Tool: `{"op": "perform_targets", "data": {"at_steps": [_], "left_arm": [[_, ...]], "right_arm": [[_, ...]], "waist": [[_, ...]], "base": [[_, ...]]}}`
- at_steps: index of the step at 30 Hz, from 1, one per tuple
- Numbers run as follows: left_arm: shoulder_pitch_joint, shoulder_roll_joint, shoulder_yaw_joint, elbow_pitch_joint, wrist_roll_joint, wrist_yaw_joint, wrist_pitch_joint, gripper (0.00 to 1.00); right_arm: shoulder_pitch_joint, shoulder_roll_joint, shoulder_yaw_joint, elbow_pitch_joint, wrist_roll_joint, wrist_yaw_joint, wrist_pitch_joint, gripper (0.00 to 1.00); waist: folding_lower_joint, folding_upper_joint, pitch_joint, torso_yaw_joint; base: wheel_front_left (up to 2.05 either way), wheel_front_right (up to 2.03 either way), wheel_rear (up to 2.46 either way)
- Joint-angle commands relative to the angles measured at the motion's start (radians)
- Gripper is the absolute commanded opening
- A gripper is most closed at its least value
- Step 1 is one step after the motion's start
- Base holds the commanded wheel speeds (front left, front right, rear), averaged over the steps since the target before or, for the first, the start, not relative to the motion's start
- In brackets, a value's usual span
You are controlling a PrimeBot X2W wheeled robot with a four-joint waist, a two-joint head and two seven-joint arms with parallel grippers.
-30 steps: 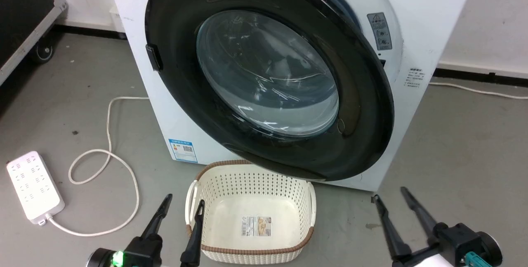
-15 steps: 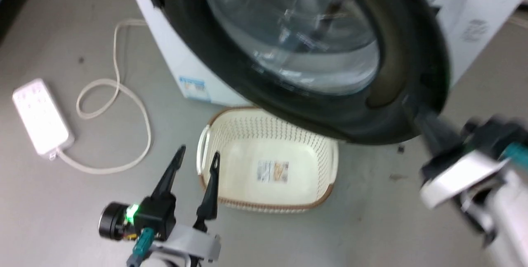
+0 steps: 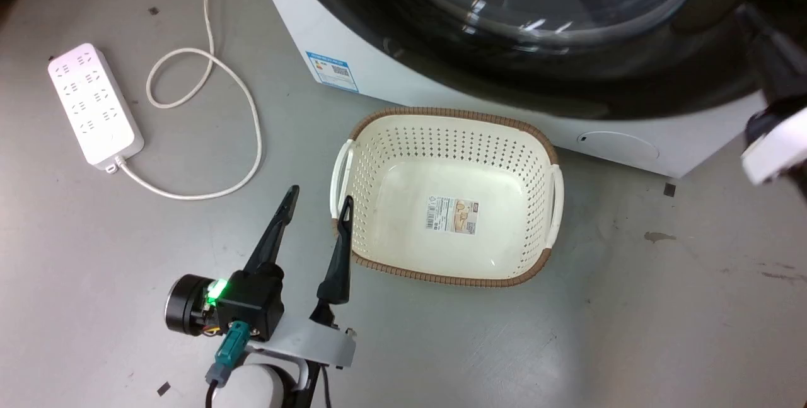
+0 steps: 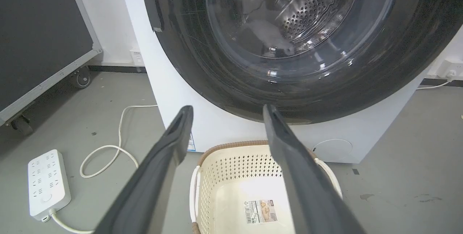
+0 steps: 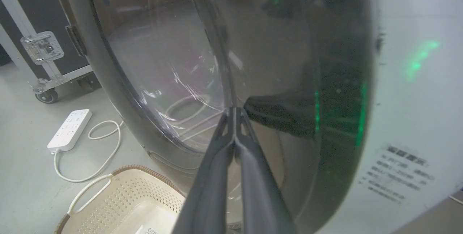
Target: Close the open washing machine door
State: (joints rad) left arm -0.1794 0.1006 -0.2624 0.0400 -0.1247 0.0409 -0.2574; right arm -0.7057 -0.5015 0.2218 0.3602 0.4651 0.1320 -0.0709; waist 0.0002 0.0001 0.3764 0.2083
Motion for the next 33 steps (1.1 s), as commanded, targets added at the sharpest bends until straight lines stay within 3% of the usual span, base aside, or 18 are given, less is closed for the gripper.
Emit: {"op": "perform_targets", "data": {"at_steps": [1, 11, 12, 13, 14, 22, 27, 33], "left_arm": [[-0.015, -0.007, 0.005, -0.001, 0.005, -0.004, -0.004, 1.00], [-0.010, -0.022, 0.021, -0.002, 0.019, -0.017, -0.004, 1.00], [-0.004, -0.022, 0.024, 0.003, 0.019, -0.019, -0.004, 1.00], [0.003, -0.022, 0.028, 0.006, 0.020, -0.020, -0.004, 1.00], [0.010, -0.021, 0.032, 0.009, 0.020, -0.022, -0.004, 1.00], [0.100, -0.007, 0.080, 0.036, 0.002, -0.035, -0.004, 1.00], [0.149, 0.002, 0.096, 0.048, -0.007, -0.048, -0.004, 1.00], [0.189, 0.003, 0.116, 0.058, -0.026, -0.060, -0.004, 1.00]], "right_arm": [[-0.034, -0.006, -0.017, 0.026, -0.007, -0.001, 0.002, 0.00], [-0.070, 0.038, -0.043, 0.174, -0.030, -0.001, -0.043, 0.00], [-0.054, 0.047, -0.039, 0.180, -0.029, -0.001, -0.058, 0.19], [-0.037, 0.057, -0.036, 0.184, -0.027, -0.001, -0.075, 0.96], [-0.014, 0.070, -0.033, 0.188, -0.021, -0.001, -0.089, 1.00], [0.239, 0.151, -0.049, 0.113, -0.064, -0.001, -0.169, 1.00], [0.438, 0.196, -0.107, -0.019, -0.183, -0.001, -0.184, 1.00], [0.631, 0.311, -0.213, -0.177, -0.330, -0.001, -0.189, 1.00]], "waist": [[-0.0002, -0.0001, 0.003, 0.003], [-0.0002, -0.0001, -0.047, 0.003], [-0.0002, -0.0001, -0.065, -0.001], [-0.0002, -0.0001, -0.083, -0.005], [-0.0002, -0.0001, -0.106, -0.011], [-0.0002, -0.0001, -0.285, -0.079], [-0.0002, -0.0001, -0.354, -0.123], [-0.0002, -0.0001, -0.399, -0.168]], "base": [[0.00, 0.00, 0.00], [0.00, 0.00, 0.00], [0.00, 0.00, 0.00], [0.00, 0.00, 0.00], [0.00, 0.00, 0.00], [0.00, 0.00, 0.00], [0.00, 0.00, 0.00], [0.00, 0.00, 0.00]]}}
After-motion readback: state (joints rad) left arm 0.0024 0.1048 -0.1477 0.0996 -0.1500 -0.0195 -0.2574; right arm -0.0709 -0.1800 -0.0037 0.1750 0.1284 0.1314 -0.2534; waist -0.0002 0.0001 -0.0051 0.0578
